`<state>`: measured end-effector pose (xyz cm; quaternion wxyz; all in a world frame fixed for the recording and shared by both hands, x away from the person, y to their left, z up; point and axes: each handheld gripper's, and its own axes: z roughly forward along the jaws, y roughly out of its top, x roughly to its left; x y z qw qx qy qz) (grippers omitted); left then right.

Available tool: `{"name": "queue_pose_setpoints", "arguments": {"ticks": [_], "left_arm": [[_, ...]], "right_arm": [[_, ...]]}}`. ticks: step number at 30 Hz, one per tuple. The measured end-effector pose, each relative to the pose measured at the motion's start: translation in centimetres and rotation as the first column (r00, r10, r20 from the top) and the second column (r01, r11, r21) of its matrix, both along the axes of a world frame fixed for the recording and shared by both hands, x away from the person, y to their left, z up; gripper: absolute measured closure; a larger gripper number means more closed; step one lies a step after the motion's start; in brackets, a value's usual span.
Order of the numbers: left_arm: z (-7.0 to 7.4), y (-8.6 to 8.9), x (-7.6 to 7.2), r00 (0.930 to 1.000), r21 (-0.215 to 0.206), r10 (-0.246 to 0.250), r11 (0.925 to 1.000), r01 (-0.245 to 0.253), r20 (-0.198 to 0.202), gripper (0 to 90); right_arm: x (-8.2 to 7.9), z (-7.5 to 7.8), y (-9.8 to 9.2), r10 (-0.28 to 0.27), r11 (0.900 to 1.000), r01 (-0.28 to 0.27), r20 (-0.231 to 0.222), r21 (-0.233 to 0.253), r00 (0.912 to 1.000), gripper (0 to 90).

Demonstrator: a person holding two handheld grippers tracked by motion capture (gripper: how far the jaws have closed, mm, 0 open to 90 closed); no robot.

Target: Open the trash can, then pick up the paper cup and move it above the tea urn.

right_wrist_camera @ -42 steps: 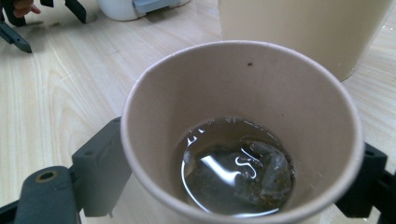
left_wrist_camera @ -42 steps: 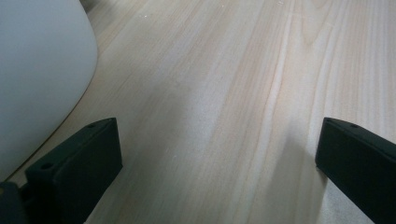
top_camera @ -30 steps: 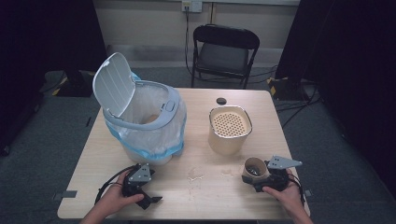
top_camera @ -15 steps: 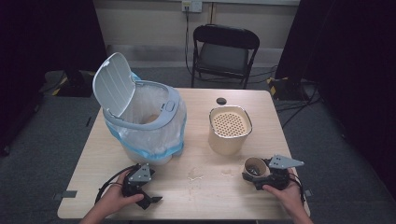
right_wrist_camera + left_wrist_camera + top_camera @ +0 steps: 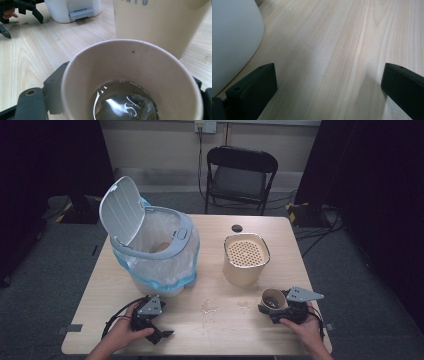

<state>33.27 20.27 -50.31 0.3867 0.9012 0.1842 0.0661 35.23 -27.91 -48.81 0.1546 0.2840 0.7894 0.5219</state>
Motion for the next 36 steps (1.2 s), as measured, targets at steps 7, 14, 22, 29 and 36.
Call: {"name": "queue_pose_setpoints", "arguments": {"ticks": [7, 14, 22, 29, 36], "left_arm": [[0.0, 0.0, 0.0, 1.0, 0.0, 0.0, 1.0, 0.0, 0.0, 0.0], [0.0, 0.0, 0.0, 1.0, 0.0, 0.0, 1.0, 0.0, -0.001, 0.0], [0.0, 0.0, 0.0, 1.0, 0.0, 0.0, 1.0, 0.0, 0.0, 0.0], [0.0, 0.0, 0.0, 1.0, 0.0, 0.0, 1.0, 0.0, 0.0, 0.0], [0.0, 0.0, 0.0, 1.0, 0.003, 0.0, 1.0, 0.0, 0.0, 0.0]], "right_arm": [[-0.5, -0.5, -0.7, -0.013, 1.0, 0.013, -0.009, -0.014, 0.9999, 23.7], [-0.6, -0.6, -1.1, -0.009, 1.0, 0.009, -0.005, -0.007, 0.9999, 24.5], [-0.5, -0.5, -0.9, -0.017, 1.0, 0.017, -0.002, 0.014, 0.9998, 25.8], [-0.4, -0.3, -0.8, -0.02, 1.0, 0.02, -0.007, 0.003, 0.9998, 27.3], [-0.4, 0.9, -0.9, -0.038, 0.999, 0.038, -0.007, -0.003, 0.9992, 28.0]]}}
